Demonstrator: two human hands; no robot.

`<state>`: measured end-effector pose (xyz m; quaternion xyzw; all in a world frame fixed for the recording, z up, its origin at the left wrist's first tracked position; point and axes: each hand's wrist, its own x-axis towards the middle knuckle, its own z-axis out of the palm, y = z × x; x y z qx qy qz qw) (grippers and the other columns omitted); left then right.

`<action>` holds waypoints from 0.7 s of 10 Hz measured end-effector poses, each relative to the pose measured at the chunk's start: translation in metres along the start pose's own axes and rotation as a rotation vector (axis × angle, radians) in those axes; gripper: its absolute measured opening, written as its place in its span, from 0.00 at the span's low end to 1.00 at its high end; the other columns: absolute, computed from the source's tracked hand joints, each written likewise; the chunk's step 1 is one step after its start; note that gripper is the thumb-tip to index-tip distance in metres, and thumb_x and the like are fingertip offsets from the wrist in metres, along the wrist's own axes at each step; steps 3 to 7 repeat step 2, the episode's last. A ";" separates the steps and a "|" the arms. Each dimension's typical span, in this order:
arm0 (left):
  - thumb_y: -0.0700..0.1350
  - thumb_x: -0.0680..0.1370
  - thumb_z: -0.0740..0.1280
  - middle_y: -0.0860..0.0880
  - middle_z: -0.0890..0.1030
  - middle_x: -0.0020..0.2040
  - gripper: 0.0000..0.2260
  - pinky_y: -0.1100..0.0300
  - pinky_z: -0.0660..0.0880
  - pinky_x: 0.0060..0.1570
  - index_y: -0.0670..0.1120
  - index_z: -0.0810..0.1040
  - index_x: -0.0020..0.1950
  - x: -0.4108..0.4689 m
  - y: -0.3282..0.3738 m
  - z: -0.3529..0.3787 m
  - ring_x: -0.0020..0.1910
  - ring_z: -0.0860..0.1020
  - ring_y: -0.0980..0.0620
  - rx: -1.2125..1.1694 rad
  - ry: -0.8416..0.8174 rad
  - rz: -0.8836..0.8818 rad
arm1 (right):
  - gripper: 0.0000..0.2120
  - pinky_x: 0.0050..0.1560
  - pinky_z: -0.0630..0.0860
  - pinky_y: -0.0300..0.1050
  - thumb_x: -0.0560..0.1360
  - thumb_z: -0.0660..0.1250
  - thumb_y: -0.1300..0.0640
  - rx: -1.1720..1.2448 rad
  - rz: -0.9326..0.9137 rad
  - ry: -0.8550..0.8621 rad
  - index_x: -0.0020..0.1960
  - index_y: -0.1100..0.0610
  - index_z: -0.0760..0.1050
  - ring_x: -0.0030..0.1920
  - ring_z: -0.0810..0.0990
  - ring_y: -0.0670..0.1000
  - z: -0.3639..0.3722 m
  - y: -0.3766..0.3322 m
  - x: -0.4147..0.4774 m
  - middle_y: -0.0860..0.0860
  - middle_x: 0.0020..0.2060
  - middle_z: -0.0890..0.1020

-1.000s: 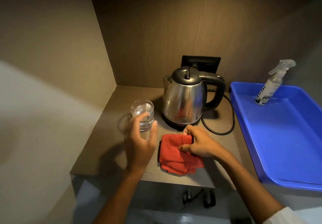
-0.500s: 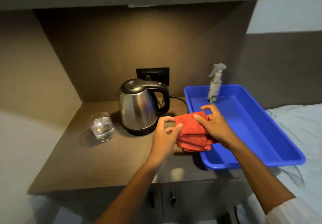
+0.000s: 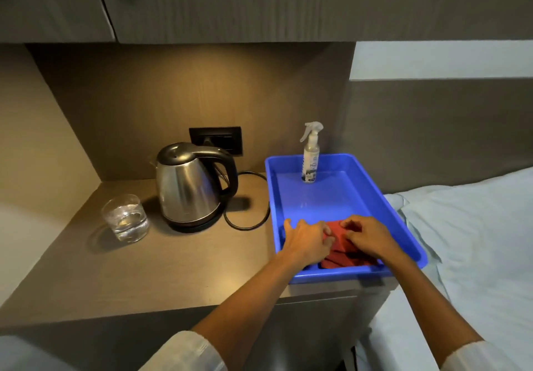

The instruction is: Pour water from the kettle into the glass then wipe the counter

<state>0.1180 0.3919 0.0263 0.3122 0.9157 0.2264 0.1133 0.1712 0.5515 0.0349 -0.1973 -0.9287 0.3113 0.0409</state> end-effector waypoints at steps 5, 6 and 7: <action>0.58 0.79 0.62 0.47 0.81 0.60 0.15 0.34 0.45 0.73 0.53 0.81 0.61 -0.009 -0.026 -0.001 0.73 0.64 0.44 0.091 0.223 0.074 | 0.11 0.60 0.72 0.60 0.73 0.65 0.59 -0.172 0.124 0.164 0.46 0.47 0.84 0.58 0.76 0.63 0.010 -0.014 0.005 0.57 0.58 0.78; 0.58 0.79 0.62 0.47 0.81 0.60 0.15 0.34 0.45 0.73 0.53 0.81 0.61 -0.009 -0.026 -0.001 0.73 0.64 0.44 0.091 0.223 0.074 | 0.11 0.60 0.72 0.60 0.73 0.65 0.59 -0.172 0.124 0.164 0.46 0.47 0.84 0.58 0.76 0.63 0.010 -0.014 0.005 0.57 0.58 0.78; 0.58 0.79 0.62 0.47 0.81 0.60 0.15 0.34 0.45 0.73 0.53 0.81 0.61 -0.009 -0.026 -0.001 0.73 0.64 0.44 0.091 0.223 0.074 | 0.11 0.60 0.72 0.60 0.73 0.65 0.59 -0.172 0.124 0.164 0.46 0.47 0.84 0.58 0.76 0.63 0.010 -0.014 0.005 0.57 0.58 0.78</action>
